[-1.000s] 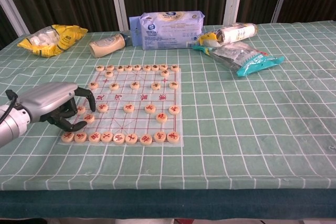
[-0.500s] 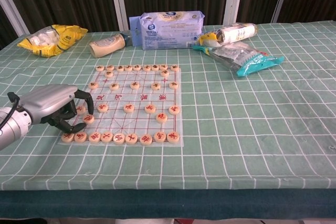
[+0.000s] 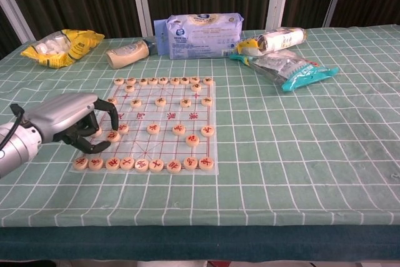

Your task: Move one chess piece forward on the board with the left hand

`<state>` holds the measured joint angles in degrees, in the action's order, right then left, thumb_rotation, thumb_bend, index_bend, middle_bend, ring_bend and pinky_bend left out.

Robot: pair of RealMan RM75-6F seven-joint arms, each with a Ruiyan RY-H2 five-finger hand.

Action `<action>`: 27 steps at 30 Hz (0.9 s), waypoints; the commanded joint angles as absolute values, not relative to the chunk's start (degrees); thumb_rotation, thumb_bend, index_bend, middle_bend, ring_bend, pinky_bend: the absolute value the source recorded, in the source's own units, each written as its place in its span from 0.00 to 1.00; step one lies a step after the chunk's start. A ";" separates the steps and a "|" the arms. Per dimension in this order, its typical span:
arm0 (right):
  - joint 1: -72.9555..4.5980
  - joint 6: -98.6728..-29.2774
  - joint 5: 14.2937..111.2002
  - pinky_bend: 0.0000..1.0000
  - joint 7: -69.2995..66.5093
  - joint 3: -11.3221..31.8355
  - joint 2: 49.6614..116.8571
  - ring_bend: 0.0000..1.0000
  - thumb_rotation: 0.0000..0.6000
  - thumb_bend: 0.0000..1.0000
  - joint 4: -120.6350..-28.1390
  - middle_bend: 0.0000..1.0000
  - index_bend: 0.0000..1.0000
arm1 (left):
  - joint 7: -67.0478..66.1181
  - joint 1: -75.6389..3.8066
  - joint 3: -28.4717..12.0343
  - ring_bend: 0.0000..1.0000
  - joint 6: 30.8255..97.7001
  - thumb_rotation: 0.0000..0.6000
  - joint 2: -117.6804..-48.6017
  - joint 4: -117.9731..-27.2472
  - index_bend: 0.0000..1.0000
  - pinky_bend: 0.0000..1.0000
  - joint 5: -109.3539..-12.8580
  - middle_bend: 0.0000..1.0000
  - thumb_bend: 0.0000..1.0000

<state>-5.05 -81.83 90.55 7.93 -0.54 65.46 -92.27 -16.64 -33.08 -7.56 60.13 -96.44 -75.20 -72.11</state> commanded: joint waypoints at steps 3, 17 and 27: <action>-5.13 -81.67 90.75 0.00 8.15 -0.70 65.56 0.00 1.00 0.16 -92.33 0.00 0.00 | -19.76 -33.91 -8.43 1.00 60.95 1.00 -97.06 -78.73 0.52 1.00 -71.56 1.00 0.33; -5.26 -81.18 90.41 0.00 8.22 -0.80 65.39 0.00 1.00 0.16 -92.30 0.00 0.00 | -29.83 -38.42 -12.03 1.00 59.03 1.00 -103.39 -79.10 0.51 1.00 -63.54 1.00 0.33; -5.22 -81.37 90.67 0.00 7.60 -0.93 65.09 0.00 1.00 0.16 -92.30 0.00 0.00 | -30.86 -39.87 -13.39 1.00 57.92 1.00 -106.11 -73.39 0.50 1.00 -58.74 1.00 0.33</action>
